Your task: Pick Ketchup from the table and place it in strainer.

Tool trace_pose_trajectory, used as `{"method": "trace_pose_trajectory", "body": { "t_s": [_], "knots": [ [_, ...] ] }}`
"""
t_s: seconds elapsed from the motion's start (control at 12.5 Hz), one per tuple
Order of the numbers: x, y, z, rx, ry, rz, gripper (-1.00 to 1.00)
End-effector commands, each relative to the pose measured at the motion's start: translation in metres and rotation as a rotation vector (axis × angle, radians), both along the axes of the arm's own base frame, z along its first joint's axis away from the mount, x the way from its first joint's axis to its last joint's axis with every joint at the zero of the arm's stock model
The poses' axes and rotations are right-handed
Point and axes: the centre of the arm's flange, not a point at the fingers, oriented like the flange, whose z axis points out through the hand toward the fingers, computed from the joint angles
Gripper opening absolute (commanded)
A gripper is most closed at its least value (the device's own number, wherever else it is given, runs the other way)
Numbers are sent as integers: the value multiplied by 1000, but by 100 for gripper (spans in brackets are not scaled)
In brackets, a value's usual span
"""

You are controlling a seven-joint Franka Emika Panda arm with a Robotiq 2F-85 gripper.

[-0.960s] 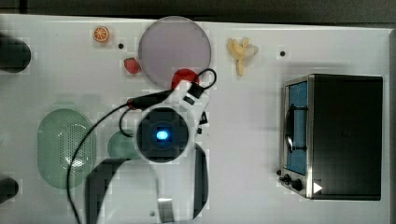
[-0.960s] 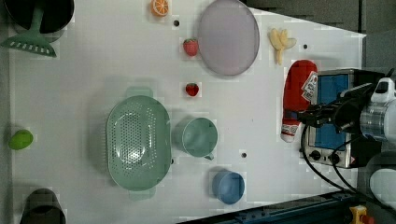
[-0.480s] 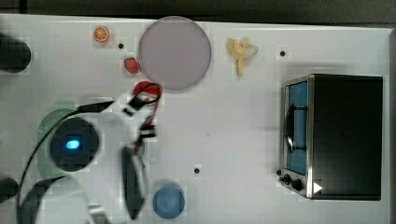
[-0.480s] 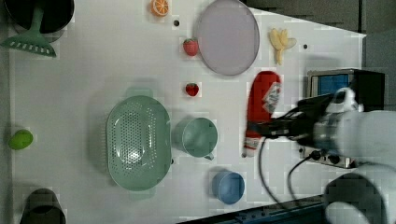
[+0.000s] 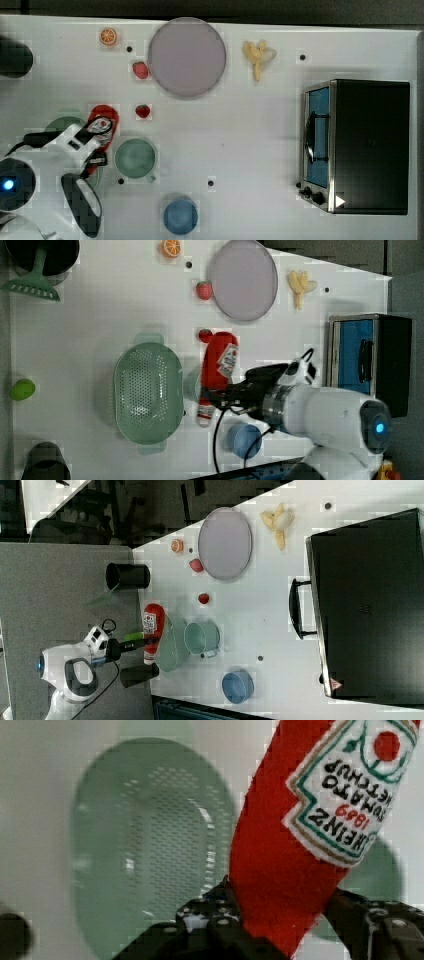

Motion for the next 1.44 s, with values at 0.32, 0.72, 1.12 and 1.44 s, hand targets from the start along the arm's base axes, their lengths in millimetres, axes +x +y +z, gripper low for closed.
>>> {"method": "trace_pose_trajectory", "body": {
  "t_s": [0.32,0.72,1.12,1.44],
  "knots": [
    [0,44,-48,177,44,-257,9],
    [-2,53,-96,244,76,-266,38],
    [17,36,-72,244,27,-315,100],
    [55,-30,-19,167,-42,-426,100]
  ]
}}
